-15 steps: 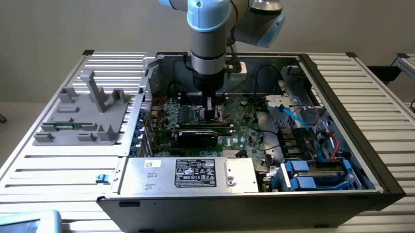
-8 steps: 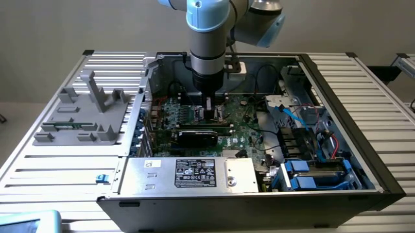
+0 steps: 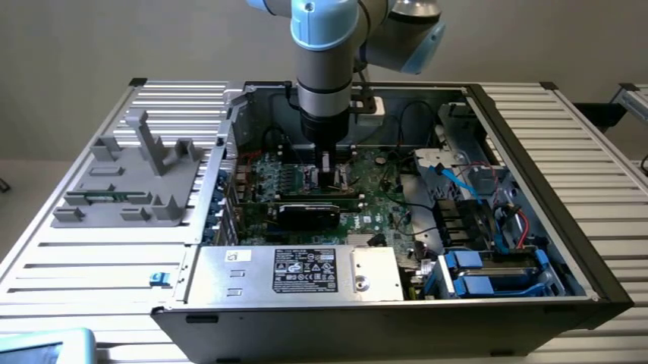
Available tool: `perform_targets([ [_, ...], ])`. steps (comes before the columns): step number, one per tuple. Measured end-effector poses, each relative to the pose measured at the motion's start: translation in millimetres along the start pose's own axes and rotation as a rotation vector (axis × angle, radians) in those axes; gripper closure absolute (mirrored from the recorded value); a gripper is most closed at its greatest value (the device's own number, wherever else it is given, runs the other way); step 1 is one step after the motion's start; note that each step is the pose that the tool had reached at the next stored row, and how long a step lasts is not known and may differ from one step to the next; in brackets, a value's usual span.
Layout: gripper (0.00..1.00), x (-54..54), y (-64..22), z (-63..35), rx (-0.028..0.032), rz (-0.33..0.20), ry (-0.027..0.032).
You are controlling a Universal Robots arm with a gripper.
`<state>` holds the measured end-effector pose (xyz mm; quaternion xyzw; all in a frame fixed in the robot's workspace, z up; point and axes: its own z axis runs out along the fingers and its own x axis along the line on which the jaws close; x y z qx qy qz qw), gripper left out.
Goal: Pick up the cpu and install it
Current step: 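Place the cpu into insertion slot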
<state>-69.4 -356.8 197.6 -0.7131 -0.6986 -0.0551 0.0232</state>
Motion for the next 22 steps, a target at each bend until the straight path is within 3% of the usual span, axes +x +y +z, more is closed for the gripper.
perform_targets([
  [22, 0.45, 0.2, 0.4, 0.1, -0.0043, -0.008, 0.0004],
])
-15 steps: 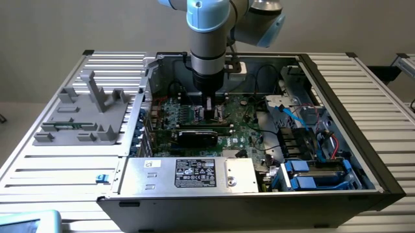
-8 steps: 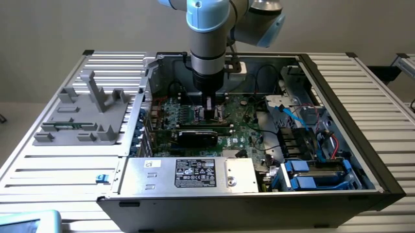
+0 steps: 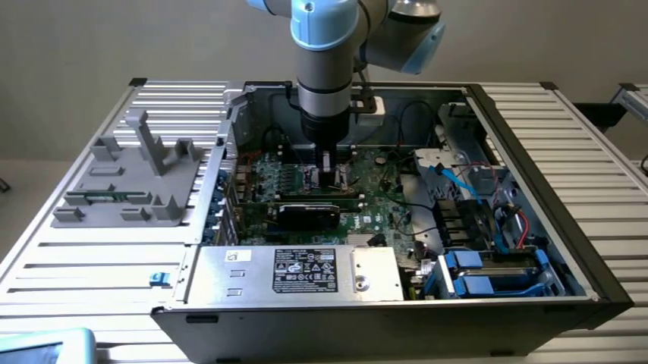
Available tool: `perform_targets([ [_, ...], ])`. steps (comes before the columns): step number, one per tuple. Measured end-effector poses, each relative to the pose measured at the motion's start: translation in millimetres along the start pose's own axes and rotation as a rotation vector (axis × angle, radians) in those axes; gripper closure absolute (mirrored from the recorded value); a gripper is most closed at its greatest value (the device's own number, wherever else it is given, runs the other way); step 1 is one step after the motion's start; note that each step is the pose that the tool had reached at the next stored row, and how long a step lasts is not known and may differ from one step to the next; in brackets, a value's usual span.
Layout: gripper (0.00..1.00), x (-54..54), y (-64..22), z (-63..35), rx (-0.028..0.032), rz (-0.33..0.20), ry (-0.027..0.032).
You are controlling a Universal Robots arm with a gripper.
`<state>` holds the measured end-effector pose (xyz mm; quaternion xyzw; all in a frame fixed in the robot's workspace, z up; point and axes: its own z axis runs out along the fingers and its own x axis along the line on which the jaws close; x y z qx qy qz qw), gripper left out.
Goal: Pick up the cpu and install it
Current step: 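Place the cpu into insertion slot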
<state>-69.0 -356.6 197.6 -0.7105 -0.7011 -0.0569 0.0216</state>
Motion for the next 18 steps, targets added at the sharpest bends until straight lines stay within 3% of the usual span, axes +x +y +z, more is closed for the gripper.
perform_targets([
  [18, 0.45, 0.2, -0.3, 0.6, -0.0001, 0.000, 0.0001],
])
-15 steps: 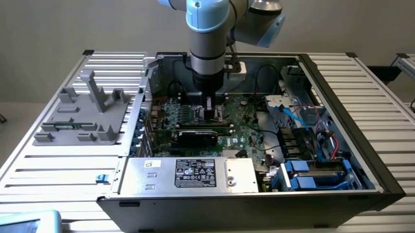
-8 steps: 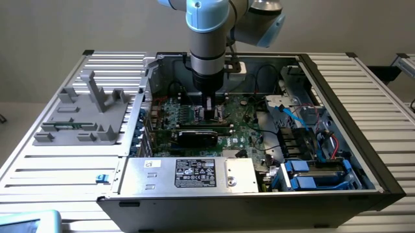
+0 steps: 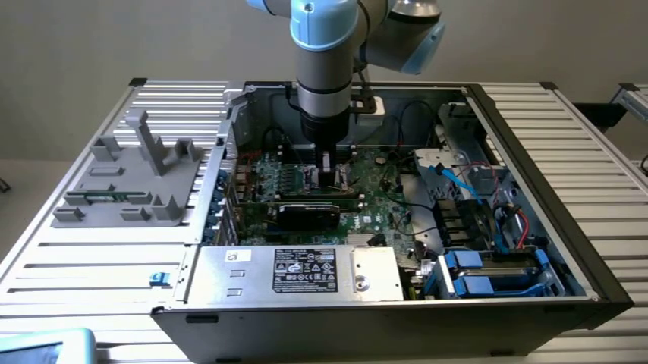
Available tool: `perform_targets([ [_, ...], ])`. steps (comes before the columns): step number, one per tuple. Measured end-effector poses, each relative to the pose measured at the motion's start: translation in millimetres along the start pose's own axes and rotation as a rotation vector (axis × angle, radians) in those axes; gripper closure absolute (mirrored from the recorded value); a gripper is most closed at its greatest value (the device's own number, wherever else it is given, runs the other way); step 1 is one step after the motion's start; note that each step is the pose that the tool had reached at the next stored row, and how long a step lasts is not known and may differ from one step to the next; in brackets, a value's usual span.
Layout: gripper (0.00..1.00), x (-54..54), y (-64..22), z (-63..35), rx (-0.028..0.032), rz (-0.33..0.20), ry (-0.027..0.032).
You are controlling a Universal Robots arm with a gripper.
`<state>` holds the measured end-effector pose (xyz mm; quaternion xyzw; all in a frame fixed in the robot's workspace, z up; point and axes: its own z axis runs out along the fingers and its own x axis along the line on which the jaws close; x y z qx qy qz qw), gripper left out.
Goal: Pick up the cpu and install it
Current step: 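Place the cpu into insertion slot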
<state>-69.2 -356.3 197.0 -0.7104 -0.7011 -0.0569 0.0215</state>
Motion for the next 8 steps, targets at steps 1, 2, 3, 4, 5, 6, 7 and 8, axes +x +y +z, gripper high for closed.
perform_targets([
  [1, 0.45, 0.0, 0.0, 0.0, 0.0000, 0.000, 0.0000],
  [2, 0.45, 0.0, 0.0, 0.0, 0.0000, 0.000, -0.0001],
  [3, 0.44, 0.0, 0.0, 0.0, 0.0000, 0.000, 0.0000],
  [4, 0.44, 0.0, 0.0, 0.0, 0.0000, 0.000, 0.0000],
  [5, 0.37, 0.0, 0.0, 0.0, 0.0000, 0.000, 0.0000],
  [6, 0.37, 0.0, 0.0, 0.0, 0.0000, 0.000, 0.0000],
  [7, 0.37, 0.0, 0.0, 0.0, 0.0000, 0.000, -0.0001],
  [8, 0.37, 0.0, 0.0, 0.0, 0.0000, 0.000, -0.0001],
])
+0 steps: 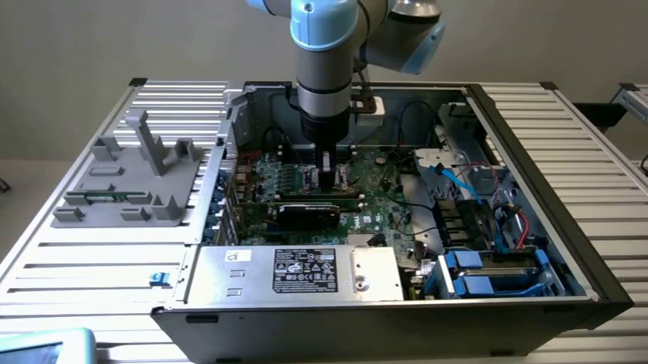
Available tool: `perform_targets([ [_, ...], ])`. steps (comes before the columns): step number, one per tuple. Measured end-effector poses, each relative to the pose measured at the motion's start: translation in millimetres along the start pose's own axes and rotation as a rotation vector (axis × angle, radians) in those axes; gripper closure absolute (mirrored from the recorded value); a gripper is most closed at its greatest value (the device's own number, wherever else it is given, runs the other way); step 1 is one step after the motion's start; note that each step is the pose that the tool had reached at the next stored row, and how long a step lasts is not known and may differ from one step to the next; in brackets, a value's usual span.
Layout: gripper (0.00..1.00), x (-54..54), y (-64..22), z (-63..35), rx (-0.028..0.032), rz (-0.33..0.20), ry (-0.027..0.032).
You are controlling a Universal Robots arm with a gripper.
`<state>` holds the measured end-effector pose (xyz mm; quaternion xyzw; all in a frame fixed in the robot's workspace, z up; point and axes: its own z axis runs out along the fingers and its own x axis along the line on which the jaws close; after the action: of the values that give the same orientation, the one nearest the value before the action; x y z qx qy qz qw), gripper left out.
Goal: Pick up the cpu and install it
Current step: 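Place the cpu into insertion slot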
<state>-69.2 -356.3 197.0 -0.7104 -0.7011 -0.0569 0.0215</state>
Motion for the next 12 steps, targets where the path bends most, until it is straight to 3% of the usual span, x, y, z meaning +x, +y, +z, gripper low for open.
perform_targets([
  [5, 0.37, 0.2, 0.1, -2.0, 0.0000, 0.000, 0.0002],
  [12, 0.37, 2.9, 1.6, -26.0, 0.0000, 0.000, 0.0008],
])
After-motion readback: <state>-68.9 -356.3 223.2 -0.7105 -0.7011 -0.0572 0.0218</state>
